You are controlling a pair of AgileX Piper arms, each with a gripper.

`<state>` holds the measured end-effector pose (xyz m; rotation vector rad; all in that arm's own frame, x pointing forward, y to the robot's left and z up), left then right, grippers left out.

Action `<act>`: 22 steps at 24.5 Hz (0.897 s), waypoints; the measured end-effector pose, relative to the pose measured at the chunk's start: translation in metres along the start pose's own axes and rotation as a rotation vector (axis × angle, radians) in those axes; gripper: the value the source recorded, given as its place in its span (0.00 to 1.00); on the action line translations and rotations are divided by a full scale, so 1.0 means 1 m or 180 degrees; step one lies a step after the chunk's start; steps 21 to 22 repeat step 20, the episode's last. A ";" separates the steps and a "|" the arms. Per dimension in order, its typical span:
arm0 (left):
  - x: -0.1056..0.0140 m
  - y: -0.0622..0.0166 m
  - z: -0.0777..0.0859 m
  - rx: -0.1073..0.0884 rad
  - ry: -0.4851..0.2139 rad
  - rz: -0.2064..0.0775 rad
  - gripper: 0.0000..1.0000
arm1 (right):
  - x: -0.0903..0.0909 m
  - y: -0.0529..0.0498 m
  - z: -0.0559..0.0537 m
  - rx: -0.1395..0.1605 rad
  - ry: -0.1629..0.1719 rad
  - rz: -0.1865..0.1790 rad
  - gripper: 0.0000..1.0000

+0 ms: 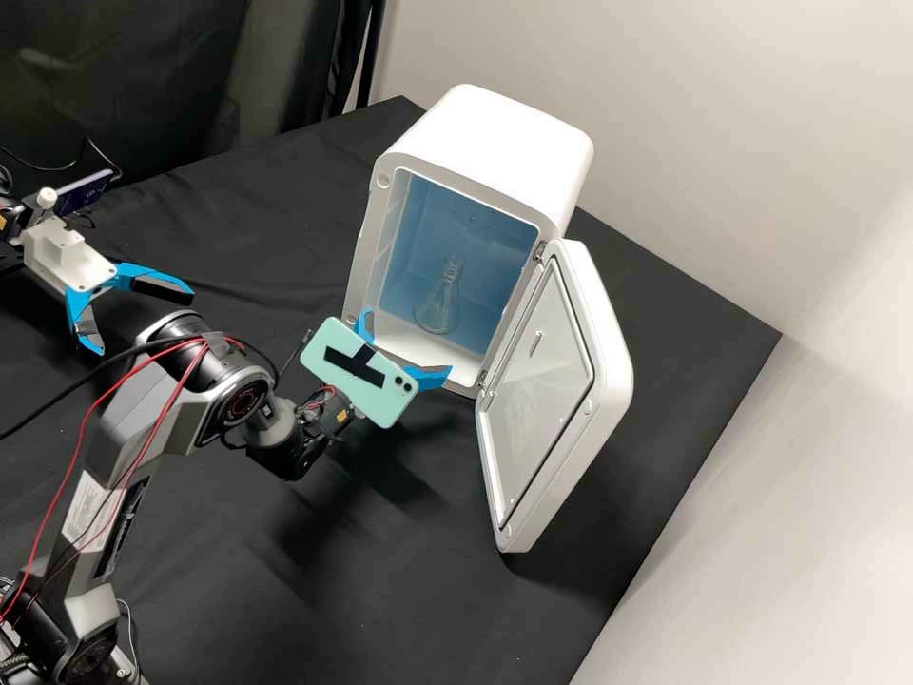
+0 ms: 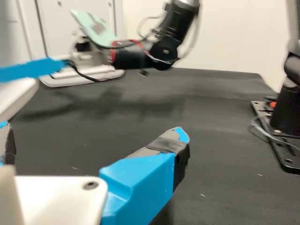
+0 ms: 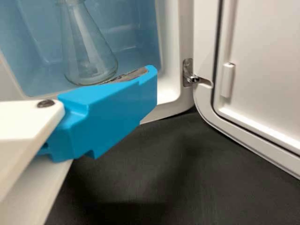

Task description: Place the flask in the incubator

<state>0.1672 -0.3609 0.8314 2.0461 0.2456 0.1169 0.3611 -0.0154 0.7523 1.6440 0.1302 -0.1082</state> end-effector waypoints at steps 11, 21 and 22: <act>-0.001 0.0106 0.012 0.0037 0.0069 0.0289 1.00 | -0.089 0.006 -0.014 -0.0066 -0.0314 0.0348 1.00; 0.000 0.0105 0.013 0.0084 0.0076 0.0295 1.00 | -0.127 0.011 -0.024 0.0215 -0.0196 0.0346 1.00; 0.000 0.0105 0.013 0.0084 0.0076 0.0295 1.00 | -0.127 0.011 -0.024 0.0215 -0.0196 0.0346 1.00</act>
